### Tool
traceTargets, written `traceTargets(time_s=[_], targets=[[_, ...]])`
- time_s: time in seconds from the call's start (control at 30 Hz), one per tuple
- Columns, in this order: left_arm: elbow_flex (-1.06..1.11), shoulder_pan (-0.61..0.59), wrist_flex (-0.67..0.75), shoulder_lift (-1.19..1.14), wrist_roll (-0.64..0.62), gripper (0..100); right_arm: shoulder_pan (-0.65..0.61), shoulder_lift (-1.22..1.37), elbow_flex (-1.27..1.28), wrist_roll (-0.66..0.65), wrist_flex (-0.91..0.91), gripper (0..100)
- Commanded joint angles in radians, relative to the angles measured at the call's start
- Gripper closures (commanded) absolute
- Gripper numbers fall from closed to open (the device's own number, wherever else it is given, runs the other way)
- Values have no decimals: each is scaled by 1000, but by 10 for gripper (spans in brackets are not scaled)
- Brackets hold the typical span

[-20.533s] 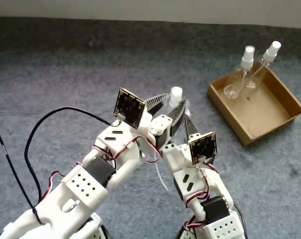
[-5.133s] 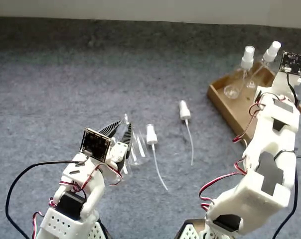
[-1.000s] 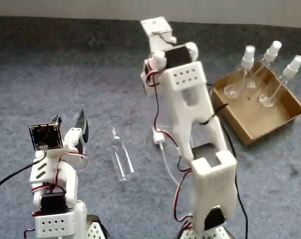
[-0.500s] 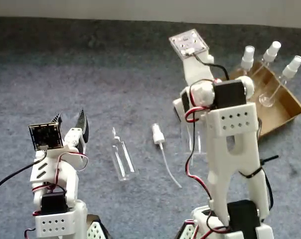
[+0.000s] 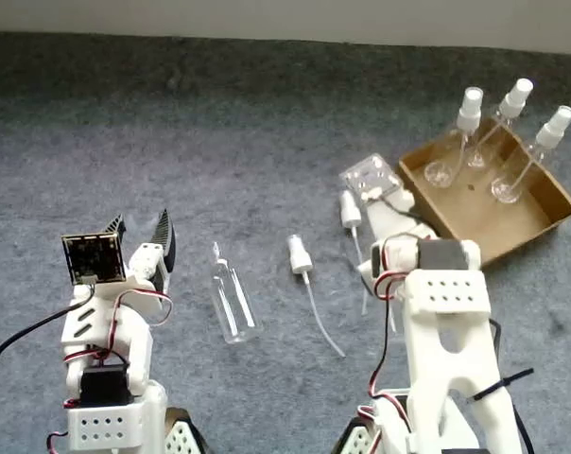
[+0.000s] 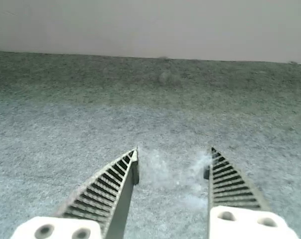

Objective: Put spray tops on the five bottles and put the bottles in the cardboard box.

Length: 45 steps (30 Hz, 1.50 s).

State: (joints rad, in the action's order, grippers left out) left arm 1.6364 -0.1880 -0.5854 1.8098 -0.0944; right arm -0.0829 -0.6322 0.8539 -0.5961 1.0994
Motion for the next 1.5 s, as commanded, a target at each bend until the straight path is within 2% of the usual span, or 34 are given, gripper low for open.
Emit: traceTargets(time_s=[0.0,0.17,0.33,0.4,0.53,0.67,0.83,1.07,1.2,1.47], targets=[[-30,19,0,2,9,811,54,-7,93,-112,-137,882],[-30,19,0,2,9,811,73,114,93,-157,-156,872],[-30,19,0,2,9,811,81,265,5,-152,-156,721],[-30,19,0,2,9,811,79,302,-12,-152,-154,695],[-30,19,0,2,9,811,76,309,-18,-146,-153,695],[-30,19,0,2,9,811,76,309,-22,-71,-153,695],[-30,19,0,2,9,811,81,317,-24,-74,-153,695],[-30,19,0,2,9,811,82,320,-107,-66,-53,695],[-30,19,0,2,9,811,81,321,-191,-8,30,695],[-30,19,0,2,9,811,81,360,-248,-2,71,695]])
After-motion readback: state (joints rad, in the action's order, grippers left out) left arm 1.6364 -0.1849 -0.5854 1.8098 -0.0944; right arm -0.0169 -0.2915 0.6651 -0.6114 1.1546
